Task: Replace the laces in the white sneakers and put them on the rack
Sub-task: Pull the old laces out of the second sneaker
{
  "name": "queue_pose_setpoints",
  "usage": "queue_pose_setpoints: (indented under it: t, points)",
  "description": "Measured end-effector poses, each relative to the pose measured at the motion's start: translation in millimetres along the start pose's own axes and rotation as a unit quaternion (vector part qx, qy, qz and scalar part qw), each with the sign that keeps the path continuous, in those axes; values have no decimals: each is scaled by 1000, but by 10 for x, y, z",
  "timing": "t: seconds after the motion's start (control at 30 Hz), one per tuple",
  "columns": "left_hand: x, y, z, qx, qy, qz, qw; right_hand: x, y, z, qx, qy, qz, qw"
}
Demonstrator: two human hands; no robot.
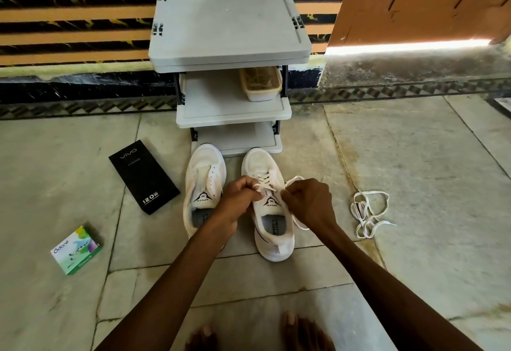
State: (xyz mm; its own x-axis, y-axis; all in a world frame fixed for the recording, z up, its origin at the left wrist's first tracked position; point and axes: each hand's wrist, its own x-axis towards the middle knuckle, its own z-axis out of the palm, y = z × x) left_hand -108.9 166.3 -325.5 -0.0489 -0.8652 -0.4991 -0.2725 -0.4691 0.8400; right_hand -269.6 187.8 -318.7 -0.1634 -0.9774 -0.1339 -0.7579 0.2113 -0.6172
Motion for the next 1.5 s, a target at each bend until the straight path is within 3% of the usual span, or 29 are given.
queue_pose_setpoints:
  t: [0.03, 0.07, 0.13, 0.2, 0.33, 0.43, 0.47, 0.5, 0.57, 0.6, 0.63, 0.67, 0.73, 0.77, 0.83, 0.9, 0.97, 1.03, 1.07, 1.1, 1.13, 1.17, 1.2, 1.23, 1.27, 1.3, 1.33, 1.4, 1.5]
  points:
    - [-23, -35, 9, -46, 5, -6, 999, -3, 10, -14, 26, -8, 20, 999]
    - [-32, -59, 29, -19, 20, 33, 999, -5, 17, -12, 38, -15, 22, 999]
    - [-17, -88, 64, 155, 36, 166, 973, -19, 17, 10, 30, -23, 4, 999]
    - [15, -42, 64, 305, 19, 272, 912, -16, 22, 19, 34, -26, -2, 999]
    - [45, 41, 10, 364, -31, 302, 881, -8, 51, 9, 55, -29, 14, 998]
    - [73, 51, 45, 480, -9, 318, 818, -50, 54, 30, 72, -34, 28, 996]
    - [84, 73, 53, 484, -23, 317, 816, -62, 70, 45, 77, -30, 32, 996]
    - [90, 96, 50, 434, -27, 298, 850, -78, 88, 52, 83, -25, 38, 995]
    - [106, 130, -17, 128, 22, 173, 976, -107, 127, 67, 108, -15, 57, 992]
    - [120, 125, -75, -68, 64, 107, 990, -121, 133, 67, 123, -10, 64, 990]
    - [121, 100, -123, -223, 76, 59, 970, -134, 134, 73, 134, -8, 67, 989]
    - [106, 78, -145, -313, 54, 34, 948, -136, 130, 83, 139, -6, 63, 988]
    - [55, 89, -122, -346, -24, 27, 937, -130, 119, 87, 127, -10, 48, 991]
    - [28, 126, -113, -297, -62, 32, 952, -124, 115, 86, 122, -11, 44, 992]
    - [-2, 223, -126, -58, -119, 60, 989, -112, 107, 81, 119, -14, 38, 992]
    - [-11, 296, -134, 225, -164, 113, 954, -111, 105, 87, 109, -9, 33, 993]
    - [-20, 349, -93, 311, -151, 169, 923, -116, 114, 93, 97, -6, 32, 995]
    - [-59, 447, -56, 166, -52, 190, 966, -123, 131, 101, 101, 2, 30, 994]
    - [-63, 509, -75, 11, 9, 179, 984, -131, 144, 104, 105, 7, 27, 994]
    - [-19, 573, -122, -167, 45, 156, 972, -134, 154, 101, 107, 13, 26, 994]
    - [4, 613, -198, -341, 52, 118, 931, -137, 153, 109, 109, 12, 23, 994]
    - [30, 604, -258, -461, 34, 85, 883, -131, 145, 115, 112, 8, 21, 993]
    - [47, 570, -297, -505, 15, 70, 860, -125, 138, 116, 117, 3, 19, 993]
    - [59, 533, -322, -469, 5, 68, 880, -114, 132, 118, 121, -1, 15, 993]
    - [62, 491, -310, -370, 7, 79, 926, -102, 132, 122, 123, -2, 12, 992]
    - [72, 437, -277, -227, 21, 105, 968, -95, 136, 125, 124, -2, 9, 992]
    - [88, 381, -239, -73, 42, 141, 986, -94, 137, 131, 124, -3, 8, 992]
    - [132, 289, -177, 181, 21, 196, 963, -107, 139, 141, 120, 1, -1, 993]
    - [131, 179, -48, 442, -37, 219, 869, -117, 154, 185, 113, 13, -18, 993]
